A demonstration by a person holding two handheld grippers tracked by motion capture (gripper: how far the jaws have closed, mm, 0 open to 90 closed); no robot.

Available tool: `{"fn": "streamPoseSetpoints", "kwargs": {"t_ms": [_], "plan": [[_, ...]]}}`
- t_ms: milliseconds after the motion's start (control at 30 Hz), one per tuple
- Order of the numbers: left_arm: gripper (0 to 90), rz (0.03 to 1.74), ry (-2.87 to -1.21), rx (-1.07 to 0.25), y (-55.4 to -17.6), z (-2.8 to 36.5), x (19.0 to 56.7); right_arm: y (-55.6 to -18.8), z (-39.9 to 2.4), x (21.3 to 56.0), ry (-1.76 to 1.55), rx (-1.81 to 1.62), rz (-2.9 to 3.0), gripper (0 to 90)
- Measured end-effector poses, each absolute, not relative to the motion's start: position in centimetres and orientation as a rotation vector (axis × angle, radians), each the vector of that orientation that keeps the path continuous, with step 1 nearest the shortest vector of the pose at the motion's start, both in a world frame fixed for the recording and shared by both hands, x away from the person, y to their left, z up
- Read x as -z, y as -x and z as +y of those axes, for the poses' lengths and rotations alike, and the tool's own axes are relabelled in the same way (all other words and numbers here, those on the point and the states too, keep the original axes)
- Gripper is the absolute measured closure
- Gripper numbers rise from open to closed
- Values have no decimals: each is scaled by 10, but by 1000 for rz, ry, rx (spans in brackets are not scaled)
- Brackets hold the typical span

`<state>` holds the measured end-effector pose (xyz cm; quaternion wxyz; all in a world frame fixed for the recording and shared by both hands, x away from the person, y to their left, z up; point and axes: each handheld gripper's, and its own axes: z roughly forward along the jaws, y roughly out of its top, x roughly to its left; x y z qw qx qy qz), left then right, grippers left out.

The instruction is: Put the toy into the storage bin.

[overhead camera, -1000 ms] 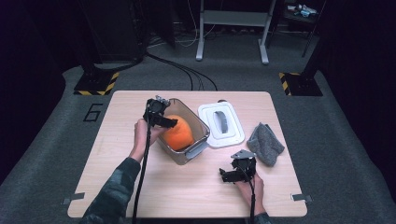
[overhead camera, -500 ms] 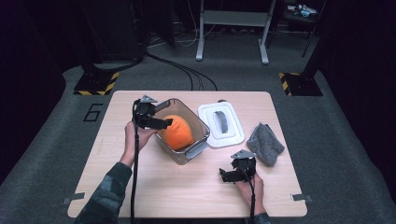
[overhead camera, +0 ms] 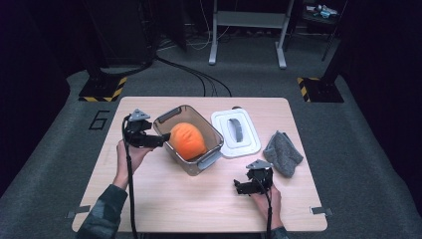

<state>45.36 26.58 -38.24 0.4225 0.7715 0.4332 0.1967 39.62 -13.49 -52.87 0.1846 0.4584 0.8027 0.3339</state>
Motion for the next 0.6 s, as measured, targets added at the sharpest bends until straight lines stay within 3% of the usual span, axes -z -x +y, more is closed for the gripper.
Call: {"fn": "streamPoseSetpoints", "kwargs": {"t_ms": [600], "plan": [[112,1147,-1880,-532,-415,313,422,-397,-135,529,-1293,-940,2262,8]]}}
